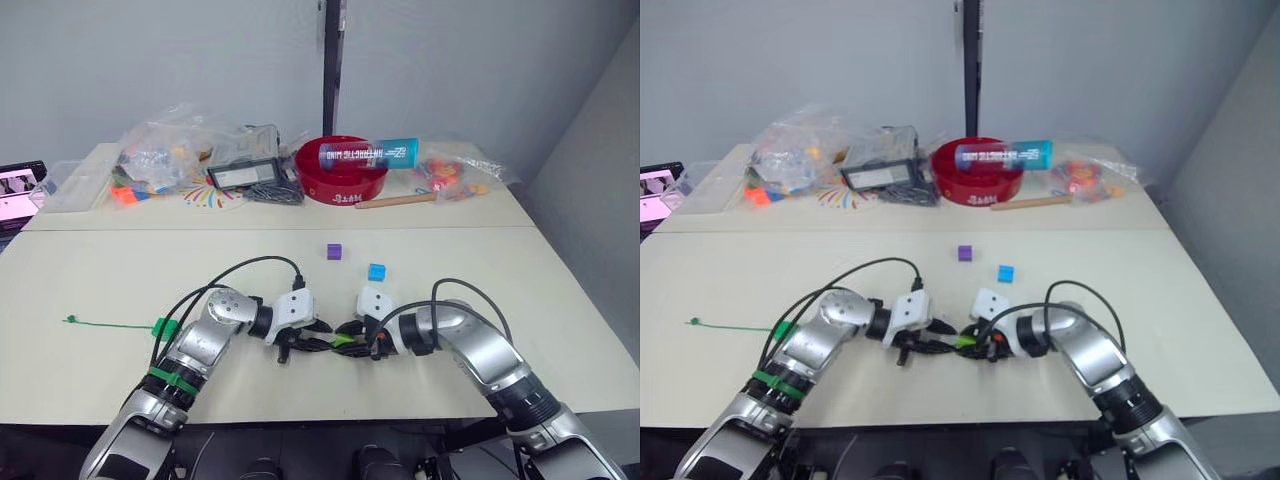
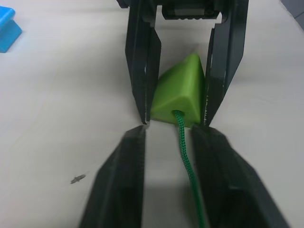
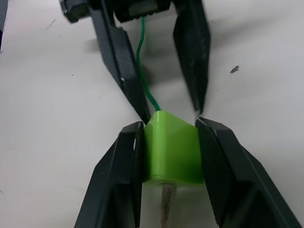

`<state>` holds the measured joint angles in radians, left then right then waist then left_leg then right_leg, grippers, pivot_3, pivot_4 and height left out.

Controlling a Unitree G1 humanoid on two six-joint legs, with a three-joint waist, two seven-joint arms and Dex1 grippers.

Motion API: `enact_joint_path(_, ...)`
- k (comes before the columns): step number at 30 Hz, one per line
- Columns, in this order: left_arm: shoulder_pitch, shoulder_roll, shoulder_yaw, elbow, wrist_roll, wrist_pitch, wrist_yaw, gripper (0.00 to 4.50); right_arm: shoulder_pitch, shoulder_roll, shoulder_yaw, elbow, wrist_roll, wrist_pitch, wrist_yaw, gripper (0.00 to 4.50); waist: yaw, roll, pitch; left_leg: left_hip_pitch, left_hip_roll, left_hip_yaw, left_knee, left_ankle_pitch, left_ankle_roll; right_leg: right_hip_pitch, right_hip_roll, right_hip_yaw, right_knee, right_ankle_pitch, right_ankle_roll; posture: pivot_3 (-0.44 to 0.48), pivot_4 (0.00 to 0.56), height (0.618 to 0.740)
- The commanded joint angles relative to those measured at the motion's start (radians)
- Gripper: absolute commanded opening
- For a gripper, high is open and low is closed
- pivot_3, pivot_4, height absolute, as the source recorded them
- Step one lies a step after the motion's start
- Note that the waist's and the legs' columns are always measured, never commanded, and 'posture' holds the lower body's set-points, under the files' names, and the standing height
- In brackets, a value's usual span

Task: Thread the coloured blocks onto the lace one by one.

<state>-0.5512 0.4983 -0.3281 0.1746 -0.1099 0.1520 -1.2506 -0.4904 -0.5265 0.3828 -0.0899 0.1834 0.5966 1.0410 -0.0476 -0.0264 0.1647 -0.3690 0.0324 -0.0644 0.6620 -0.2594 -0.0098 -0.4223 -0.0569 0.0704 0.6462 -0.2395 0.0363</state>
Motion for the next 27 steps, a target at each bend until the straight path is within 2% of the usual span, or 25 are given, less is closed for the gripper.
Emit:
enact_joint_path(1,-0.002,0.035,0.027,-0.077,-0.038,0.025,-0.03,3.13,0.009,-0.002,-0.027,-0.03,0.031,0.008,0.006,2.86,0.001,0.0,0.0,0.0,0.0,0.0,0.0,0.0,0.0,0.0,0.0,0.0,0.0,0.0,0.0,0.0,0.15,0.731)
enact_joint_path(2,-0.002,0.041,0.023,-0.086,-0.039,0.029,-0.036,3.47,0.013,-0.01,-0.041,-0.045,0.042,0.014,0.008,3.25,0.002,0.0,0.0,0.0,0.0,0.0,0.0,0.0,0.0,0.0,0.0,0.0,0.0,0.0,0.0,0.0,0.15,0.731)
enact_joint_path(6,-0.007,0.028,0.012,-0.095,-0.039,0.033,-0.036,3.48,0.04,-0.047,-0.103,-0.121,0.093,0.043,0.01,4.49,0.008,0.0,0.0,-0.001,0.0,0.0,0.0,0.0,0.0,0.0,-0.001,0.0,-0.001,0.0,0.0,0.0,0.15,0.731)
enact_joint_path(14,-0.045,-0.062,-0.039,-0.012,-0.014,-0.015,-0.039,3.48,0.187,-0.164,-0.248,-0.347,0.179,0.126,-0.037,4.49,0.014,0.0,0.001,-0.002,-0.001,0.0,0.0,0.0,0.0,0.0,-0.001,0.0,-0.003,0.0,0.0,0.0,0.15,0.731)
enact_joint_path(19,-0.078,-0.107,-0.067,0.097,0.012,-0.076,-0.041,3.48,0.251,-0.165,-0.257,-0.392,0.174,0.142,-0.105,4.49,0.006,-0.001,0.001,-0.002,-0.001,0.0,0.0,0.0,0.0,0.001,0.0,0.0,-0.002,0.0,0.0,0.0,0.15,0.731)
enact_joint_path(26,-0.084,-0.113,-0.098,0.168,0.038,-0.117,-0.082,3.48,0.261,-0.134,-0.215,-0.376,0.146,0.127,-0.171,4.49,0.007,-0.001,0.001,-0.002,-0.001,0.0,0.0,0.0,0.0,0.0,0.0,0.0,-0.002,0.0,0.001,0.0,0.15,0.731)
enact_joint_path(27,-0.082,-0.111,-0.101,0.174,0.043,-0.118,-0.085,3.22,0.259,-0.133,-0.207,-0.366,0.141,0.123,-0.175,4.5,0.007,-0.001,0.001,-0.002,-0.001,0.0,0.0,0.0,0.0,0.001,-0.001,0.0,-0.003,0.0,0.001,0.0,0.15,0.731)
